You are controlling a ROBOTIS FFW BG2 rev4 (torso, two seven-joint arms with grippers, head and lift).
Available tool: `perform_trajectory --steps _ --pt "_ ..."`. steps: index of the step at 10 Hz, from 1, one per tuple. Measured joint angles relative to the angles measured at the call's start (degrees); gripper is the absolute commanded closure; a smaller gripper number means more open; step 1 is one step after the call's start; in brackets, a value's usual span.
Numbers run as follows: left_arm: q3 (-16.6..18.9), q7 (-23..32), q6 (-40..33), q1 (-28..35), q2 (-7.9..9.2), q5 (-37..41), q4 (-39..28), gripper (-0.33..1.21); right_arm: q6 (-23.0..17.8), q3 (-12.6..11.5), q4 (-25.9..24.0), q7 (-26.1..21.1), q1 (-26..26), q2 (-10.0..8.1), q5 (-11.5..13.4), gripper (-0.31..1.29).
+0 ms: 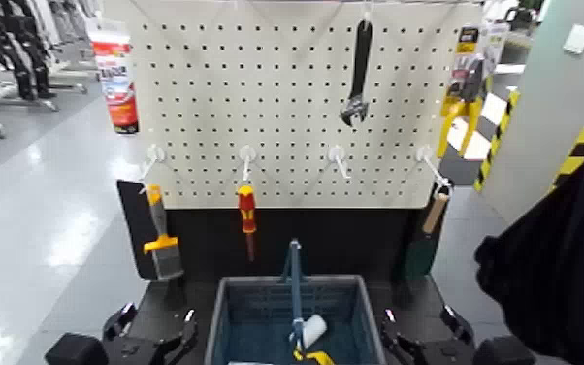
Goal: Put the tool with the wooden handle into the crate.
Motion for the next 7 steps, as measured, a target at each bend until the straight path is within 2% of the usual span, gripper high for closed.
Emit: perform_trajectory --steps 5,7 --pt "0.0 -0.4 1.5 -0.5 0.0 0.3 0.0 0.1 0.1 -0.3 0.1 0.3 0.0 -0.14 -0.3 0.14" --pt "0.0 -1.0 2.1 -0.8 0.1 0.5 0.1 0.1 1.1 -2.4 -0.1 4.1 0.0 0.21 -0.4 0.14"
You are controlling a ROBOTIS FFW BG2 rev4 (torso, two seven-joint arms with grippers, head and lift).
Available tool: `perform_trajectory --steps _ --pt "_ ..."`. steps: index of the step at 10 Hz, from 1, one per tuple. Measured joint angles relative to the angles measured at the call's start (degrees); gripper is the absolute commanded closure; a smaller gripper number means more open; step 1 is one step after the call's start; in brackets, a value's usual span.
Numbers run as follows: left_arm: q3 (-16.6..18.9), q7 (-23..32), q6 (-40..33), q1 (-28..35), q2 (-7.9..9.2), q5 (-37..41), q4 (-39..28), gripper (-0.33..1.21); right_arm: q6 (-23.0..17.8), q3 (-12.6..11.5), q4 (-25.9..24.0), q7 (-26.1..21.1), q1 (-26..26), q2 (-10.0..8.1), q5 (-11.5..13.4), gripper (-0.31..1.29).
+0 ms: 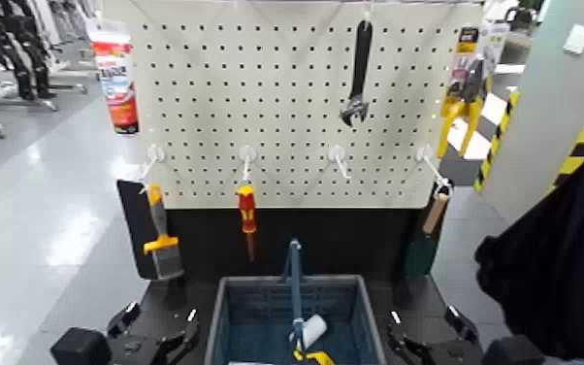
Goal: Put the tool with the wooden handle into the crate.
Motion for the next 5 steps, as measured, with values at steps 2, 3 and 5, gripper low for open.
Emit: perform_trajectory --steps 2,3,5 --pt "0.0 -0.1 0.1 -0.2 0.01 0.2 0.3 0.1 2.8 -4.3 -1.3 6.1 -0.7 0.55 0.8 0.14" --pt "0.0 -0.1 0.1 -0.2 0.01 0.2 0.4 0.1 4.8 -6.5 -1.9 9.3 -1.5 0.37 1.0 0.14" --pt "-0.1 -0.1 0.1 -0.2 0.0 0.3 0.5 0.1 8.9 -10.5 -2.9 14.8 -3.5 -0.44 1.5 0.14"
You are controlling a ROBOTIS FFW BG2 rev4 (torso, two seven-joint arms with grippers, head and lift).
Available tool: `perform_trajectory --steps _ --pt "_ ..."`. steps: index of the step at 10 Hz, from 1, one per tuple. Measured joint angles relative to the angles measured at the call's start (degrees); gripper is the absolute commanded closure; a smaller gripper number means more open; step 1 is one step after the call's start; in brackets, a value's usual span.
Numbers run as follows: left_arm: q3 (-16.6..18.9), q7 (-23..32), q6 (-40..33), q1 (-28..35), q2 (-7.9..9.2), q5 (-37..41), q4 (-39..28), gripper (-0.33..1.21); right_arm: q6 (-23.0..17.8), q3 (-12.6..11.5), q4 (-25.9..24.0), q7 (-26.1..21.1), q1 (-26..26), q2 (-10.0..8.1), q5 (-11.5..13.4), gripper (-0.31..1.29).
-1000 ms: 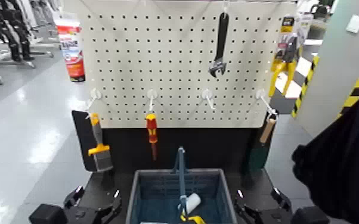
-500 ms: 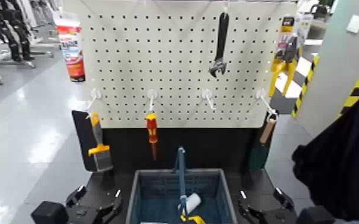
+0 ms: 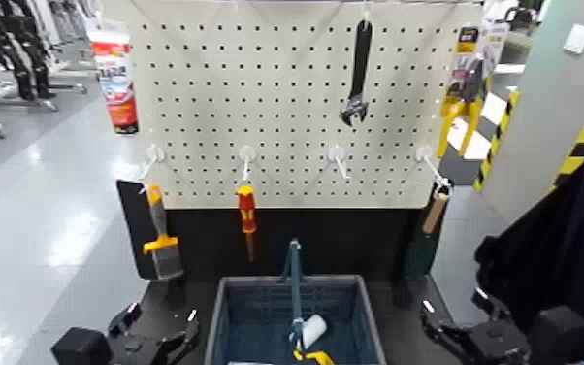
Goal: Put the tool with the wooden handle into the crate.
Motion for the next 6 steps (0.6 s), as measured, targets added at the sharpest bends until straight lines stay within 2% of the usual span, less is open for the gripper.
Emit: perform_trajectory --steps 2,6 --pt "0.0 -0.1 0.0 0.0 0.0 0.1 0.0 0.1 4.8 -3.6 -1.1 5.5 -2.3 -1.06 1.0 0.14" --pt "-0.1 -0.1 -0.1 0.0 -0.01 0.2 0.0 0.1 11.7 -6.9 -1.2 12.2 -6.9 -5.9 1.4 0.14"
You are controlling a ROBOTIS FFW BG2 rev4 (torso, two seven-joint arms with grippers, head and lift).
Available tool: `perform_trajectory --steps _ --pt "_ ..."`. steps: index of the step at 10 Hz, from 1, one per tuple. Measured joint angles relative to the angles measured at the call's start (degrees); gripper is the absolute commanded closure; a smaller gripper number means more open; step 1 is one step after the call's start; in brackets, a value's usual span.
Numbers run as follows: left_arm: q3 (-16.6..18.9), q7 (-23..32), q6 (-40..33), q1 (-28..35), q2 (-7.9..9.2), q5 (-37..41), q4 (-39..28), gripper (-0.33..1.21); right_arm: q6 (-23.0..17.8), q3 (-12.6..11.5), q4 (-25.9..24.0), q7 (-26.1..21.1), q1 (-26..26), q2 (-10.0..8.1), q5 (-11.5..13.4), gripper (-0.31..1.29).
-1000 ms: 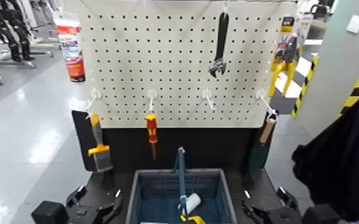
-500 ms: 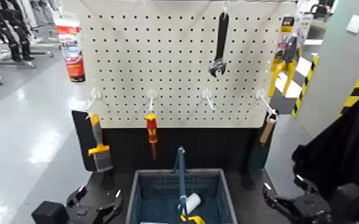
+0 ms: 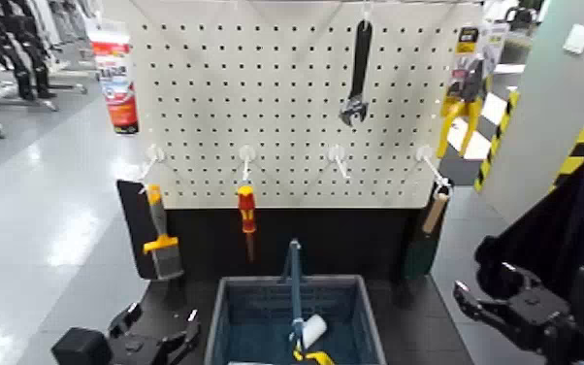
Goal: Put the tool with the wooden handle into the crate.
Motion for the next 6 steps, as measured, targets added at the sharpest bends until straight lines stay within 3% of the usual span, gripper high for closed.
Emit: perform_trajectory --steps 3,6 --pt "-0.1 0.0 -0.1 -0.1 -0.06 0.0 0.0 0.1 2.3 0.3 3.3 3.7 -4.7 -4.25 -0.3 0.14" --pt "0.0 0.0 -0.2 -0.1 -0.14 0.0 0.0 0.1 1.9 1.6 8.2 5.2 -9.0 -7.69 -2.6 0.14"
